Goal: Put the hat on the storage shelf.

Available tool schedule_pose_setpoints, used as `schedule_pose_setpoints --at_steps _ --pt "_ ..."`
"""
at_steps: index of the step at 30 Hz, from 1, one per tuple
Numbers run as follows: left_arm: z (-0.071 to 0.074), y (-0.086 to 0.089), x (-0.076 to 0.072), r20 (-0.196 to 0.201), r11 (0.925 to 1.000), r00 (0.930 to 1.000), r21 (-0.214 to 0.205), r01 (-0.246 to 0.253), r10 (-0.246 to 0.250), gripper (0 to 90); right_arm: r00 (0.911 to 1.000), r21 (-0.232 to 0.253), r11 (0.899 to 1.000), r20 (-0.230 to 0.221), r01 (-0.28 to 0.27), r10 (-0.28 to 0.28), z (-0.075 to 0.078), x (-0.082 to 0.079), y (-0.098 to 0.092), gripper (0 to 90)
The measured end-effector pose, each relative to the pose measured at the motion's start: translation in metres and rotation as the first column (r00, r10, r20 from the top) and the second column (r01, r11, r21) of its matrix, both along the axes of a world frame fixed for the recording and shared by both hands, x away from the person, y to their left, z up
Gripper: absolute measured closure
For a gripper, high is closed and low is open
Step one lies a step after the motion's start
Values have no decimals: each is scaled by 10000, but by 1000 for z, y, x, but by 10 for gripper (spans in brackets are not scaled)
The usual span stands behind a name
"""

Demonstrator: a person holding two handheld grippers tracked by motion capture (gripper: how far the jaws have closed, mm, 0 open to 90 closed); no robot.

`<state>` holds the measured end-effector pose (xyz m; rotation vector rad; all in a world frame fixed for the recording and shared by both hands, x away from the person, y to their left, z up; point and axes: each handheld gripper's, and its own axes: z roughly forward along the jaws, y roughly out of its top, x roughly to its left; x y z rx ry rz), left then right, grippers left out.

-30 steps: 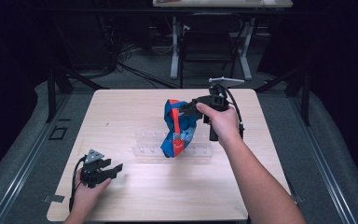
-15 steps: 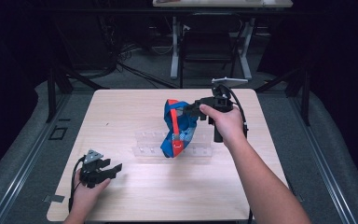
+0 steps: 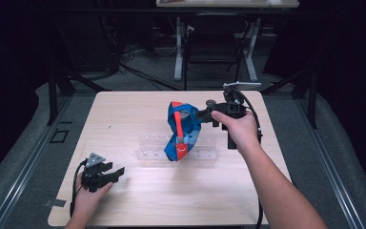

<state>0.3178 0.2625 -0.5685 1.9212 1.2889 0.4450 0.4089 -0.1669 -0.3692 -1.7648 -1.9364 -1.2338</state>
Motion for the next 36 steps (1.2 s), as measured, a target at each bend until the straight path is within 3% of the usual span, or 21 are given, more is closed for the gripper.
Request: schedule_pose_setpoints --at_steps 12,13,28,36 --pt "0 0 0 -19 10000 10000 30 6 -6 409 9995 -304 9993 209 233 -226 -13 -21 -32 576" --pt "0 0 0 -23 10000 10000 44 19 -19 409 9992 -145 9994 223 327 -324 -18 -24 -38 576" --pt "-1 -1 0 -15 10000 10000 77 -24 24 409 9960 -84 9967 378 811 -807 -61 -56 -72 570" --pt "-1 -1 0 -41 10000 10000 99 -7 7 409 9951 -773 9939 647 792 -743 -88 -76 -77 562"
